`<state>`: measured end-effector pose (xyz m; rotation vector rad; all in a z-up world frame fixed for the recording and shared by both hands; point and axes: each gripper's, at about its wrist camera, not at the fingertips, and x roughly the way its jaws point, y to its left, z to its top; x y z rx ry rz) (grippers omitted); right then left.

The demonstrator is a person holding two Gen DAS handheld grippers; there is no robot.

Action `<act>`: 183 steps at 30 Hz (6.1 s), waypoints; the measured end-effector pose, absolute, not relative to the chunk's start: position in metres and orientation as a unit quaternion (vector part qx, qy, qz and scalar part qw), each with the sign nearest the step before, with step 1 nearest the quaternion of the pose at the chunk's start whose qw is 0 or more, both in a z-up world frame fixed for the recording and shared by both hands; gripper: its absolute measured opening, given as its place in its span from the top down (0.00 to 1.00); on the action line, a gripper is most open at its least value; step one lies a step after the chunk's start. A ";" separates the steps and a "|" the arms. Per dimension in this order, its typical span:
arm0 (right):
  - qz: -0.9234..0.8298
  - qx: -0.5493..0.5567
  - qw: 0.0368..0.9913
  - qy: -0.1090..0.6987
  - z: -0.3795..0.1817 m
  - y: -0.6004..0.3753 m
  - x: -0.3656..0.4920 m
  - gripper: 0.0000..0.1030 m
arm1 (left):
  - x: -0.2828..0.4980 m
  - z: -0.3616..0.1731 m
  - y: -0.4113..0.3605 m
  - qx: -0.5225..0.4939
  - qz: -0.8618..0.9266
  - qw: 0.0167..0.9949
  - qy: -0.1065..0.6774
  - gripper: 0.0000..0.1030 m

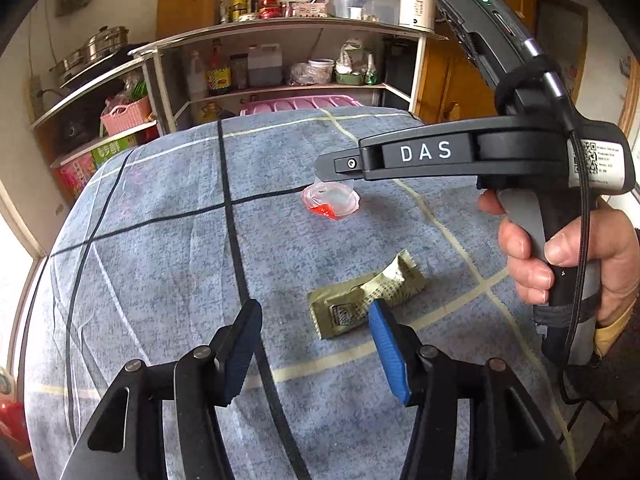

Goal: Collect trash

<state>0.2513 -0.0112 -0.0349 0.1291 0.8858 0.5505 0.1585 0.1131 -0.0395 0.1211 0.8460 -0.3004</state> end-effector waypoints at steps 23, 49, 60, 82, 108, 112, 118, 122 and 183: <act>0.226 0.075 0.875 0.421 -0.037 -0.057 0.228 0.69 | 0.172 -0.061 0.063 0.103 -0.216 0.868 0.436 0.71; 0.178 0.118 0.907 0.363 0.009 -0.166 0.129 0.69 | 0.123 0.004 -0.005 0.055 -0.195 0.900 0.386 0.75; 0.124 0.123 0.926 0.336 0.032 -0.242 0.093 0.69 | 0.109 0.021 -0.081 0.063 -0.232 0.899 0.366 0.74; -0.023 0.101 0.917 0.384 -0.018 -0.360 0.072 0.69 | 0.109 -0.016 -0.218 0.091 -0.288 0.870 0.389 0.74; -0.056 0.115 0.940 0.317 0.008 -0.335 0.000 0.50 | 0.071 0.012 -0.187 0.078 -0.222 0.911 0.338 0.53; -0.067 0.116 0.947 0.291 0.017 -0.323 -0.026 0.50 | 0.052 0.020 -0.172 0.068 -0.208 0.922 0.321 0.52; -0.082 0.103 0.952 0.277 0.019 -0.308 -0.050 0.50 | 0.020 0.027 -0.157 0.065 -0.189 0.933 0.298 0.52; -0.079 0.098 0.954 0.270 0.019 -0.299 -0.063 0.50 | 0.002 0.031 -0.151 0.062 -0.185 0.938 0.287 0.48; -0.078 0.108 0.955 0.265 0.017 -0.289 -0.077 0.50 | -0.010 0.032 -0.144 0.048 -0.172 0.940 0.289 0.42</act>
